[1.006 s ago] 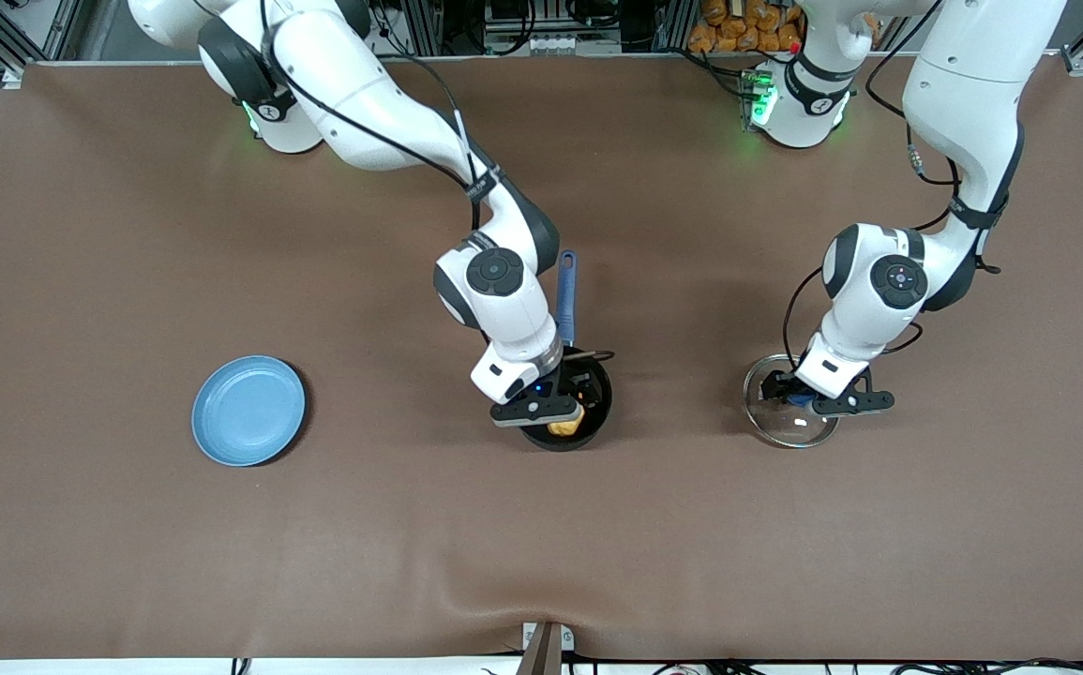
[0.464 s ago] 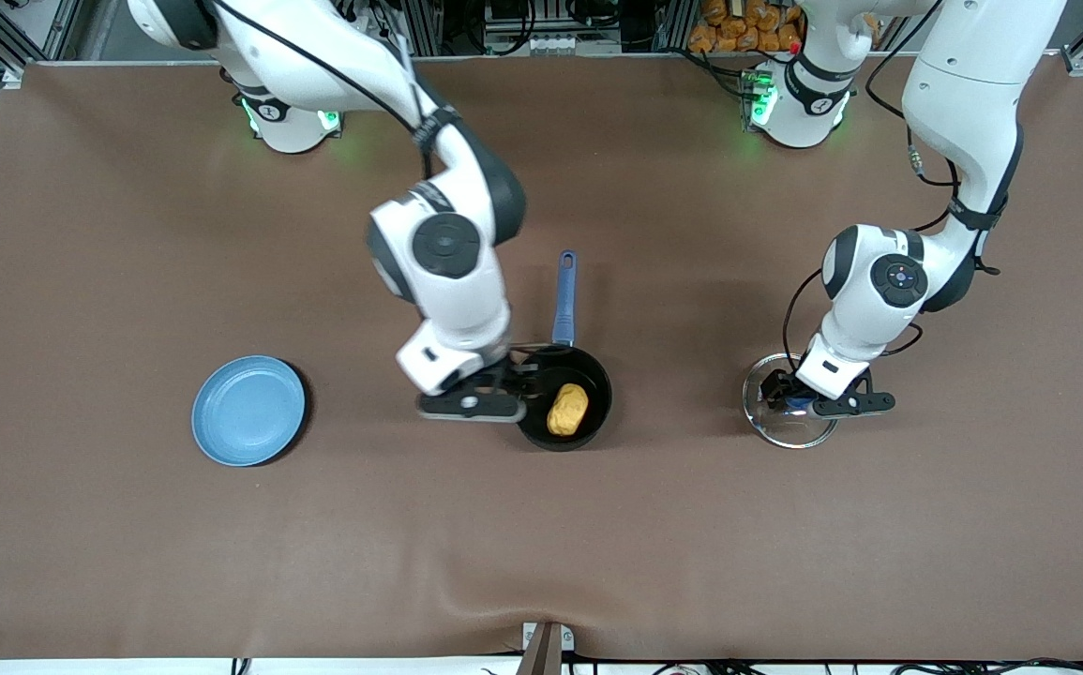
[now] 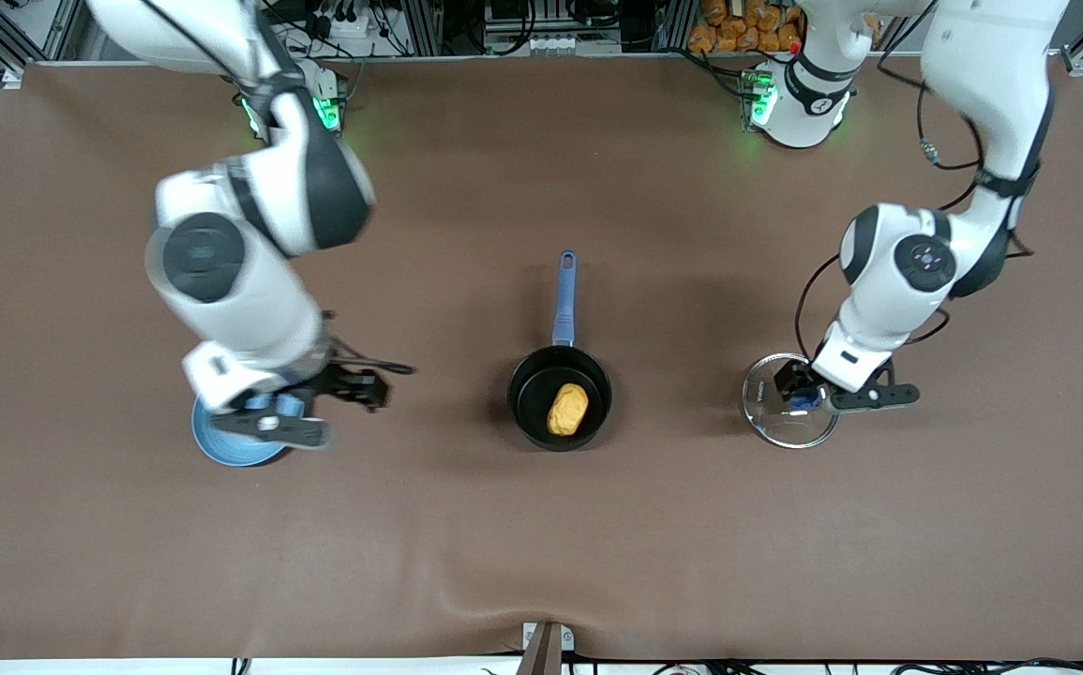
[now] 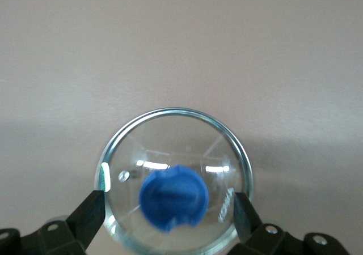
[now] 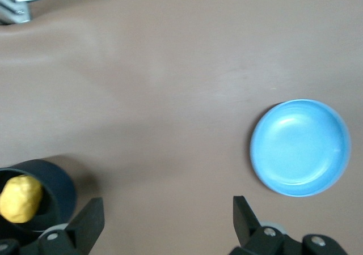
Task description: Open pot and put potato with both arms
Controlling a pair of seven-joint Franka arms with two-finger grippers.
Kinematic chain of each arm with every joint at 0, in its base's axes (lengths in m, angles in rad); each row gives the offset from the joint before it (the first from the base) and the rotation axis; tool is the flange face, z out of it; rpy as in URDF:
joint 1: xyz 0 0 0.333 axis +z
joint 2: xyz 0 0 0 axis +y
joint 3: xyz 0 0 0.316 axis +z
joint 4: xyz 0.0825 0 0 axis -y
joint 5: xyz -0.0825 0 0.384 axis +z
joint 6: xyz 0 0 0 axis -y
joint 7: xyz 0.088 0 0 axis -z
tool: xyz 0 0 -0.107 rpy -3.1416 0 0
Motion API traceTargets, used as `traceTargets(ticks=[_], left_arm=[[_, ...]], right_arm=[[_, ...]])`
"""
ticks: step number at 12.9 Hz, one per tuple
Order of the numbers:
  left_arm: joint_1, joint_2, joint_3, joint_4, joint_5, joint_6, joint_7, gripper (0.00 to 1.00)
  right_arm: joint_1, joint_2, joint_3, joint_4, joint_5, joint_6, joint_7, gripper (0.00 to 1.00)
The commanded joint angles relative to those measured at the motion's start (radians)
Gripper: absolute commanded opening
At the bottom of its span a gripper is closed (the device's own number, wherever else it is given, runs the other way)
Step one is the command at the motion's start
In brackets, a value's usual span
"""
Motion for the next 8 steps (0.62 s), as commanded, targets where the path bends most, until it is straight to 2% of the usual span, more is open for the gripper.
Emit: traceTargets(ticks=[1, 2, 4, 8], left_arm=[[0.004, -0.154, -0.010, 0.000, 0.020, -0.142, 0.014, 1.00], [0.004, -0.192, -0.014, 0.029, 0.010, -0.226, 0.016, 1.00], [0.001, -0.228, -0.021, 0.147, 0.000, -0.430, 0.019, 1.00], [0.011, -0.223, -0.008, 0.452, -0.105, -0.771, 0.074, 1.00]], right_arm=[[-0.059, -0.112, 0.020, -0.128, -0.007, -0.003, -0.064, 1.00], [-0.084, -0.150, 0.020, -0.177, -0.005, -0.002, -0.069, 1.00], [-0.119, -0.219, 0.020, -0.263, -0.007, 0.006, -0.110, 1.00], [-0.226, -0.371, 0.020, -0.411, -0.007, 0.030, -0.265, 1.00]])
